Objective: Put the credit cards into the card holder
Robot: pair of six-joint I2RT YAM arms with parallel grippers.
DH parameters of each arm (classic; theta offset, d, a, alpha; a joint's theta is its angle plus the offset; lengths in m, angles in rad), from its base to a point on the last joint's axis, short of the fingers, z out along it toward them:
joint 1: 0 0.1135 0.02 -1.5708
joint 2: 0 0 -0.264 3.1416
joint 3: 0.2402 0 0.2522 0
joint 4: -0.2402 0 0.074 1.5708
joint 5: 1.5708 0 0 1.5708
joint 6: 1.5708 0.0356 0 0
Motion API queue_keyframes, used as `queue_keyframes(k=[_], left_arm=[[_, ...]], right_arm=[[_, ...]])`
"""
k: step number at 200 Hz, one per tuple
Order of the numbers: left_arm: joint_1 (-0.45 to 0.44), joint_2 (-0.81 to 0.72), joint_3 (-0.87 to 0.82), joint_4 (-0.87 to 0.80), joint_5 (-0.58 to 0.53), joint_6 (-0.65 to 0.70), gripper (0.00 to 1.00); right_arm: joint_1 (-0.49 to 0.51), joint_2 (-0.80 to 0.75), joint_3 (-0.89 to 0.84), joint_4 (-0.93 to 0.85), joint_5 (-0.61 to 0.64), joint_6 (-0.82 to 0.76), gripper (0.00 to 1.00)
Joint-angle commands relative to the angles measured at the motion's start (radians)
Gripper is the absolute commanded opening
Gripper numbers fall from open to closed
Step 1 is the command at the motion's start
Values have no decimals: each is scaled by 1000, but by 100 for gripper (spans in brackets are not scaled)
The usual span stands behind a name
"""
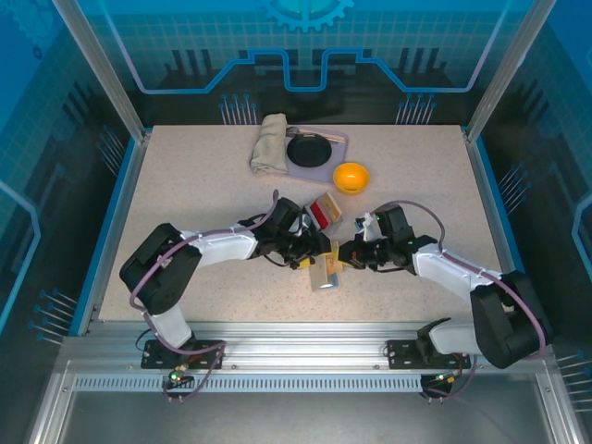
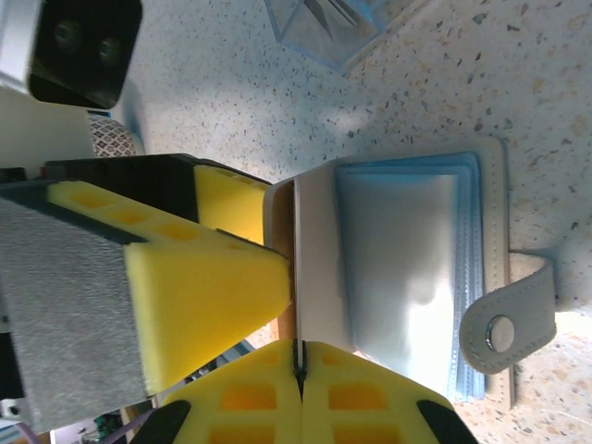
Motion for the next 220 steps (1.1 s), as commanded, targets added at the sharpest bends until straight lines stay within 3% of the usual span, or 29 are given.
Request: queue_keyframes(k=[1,30,75,98,126,160,220], left_arm=[[-4,15,-18,44,28,-29,69],[-4,19,-29,45,17,-39,65],[-3,15,-49,59,8,-52,41],[4,-1,-60,55,2,-49,31],[18,-29,-76,37,-6,-30,19],[48,-63,-96,-8,-1,23,7],[80,-96,-130,-88,-26,125,12]], right_arm=[[-18,20,-21,107,-73,62,1],[-22,45,-52,216,-111,127,0],[-36,66,-66,252,-121,157,0],[-38,50,-49,149,-69,115,0],[-36,-6,2,-101,105,8,0],[-32,-92,38,-268,257,-94,2],[24,-48,71,-322,349,-152,2]])
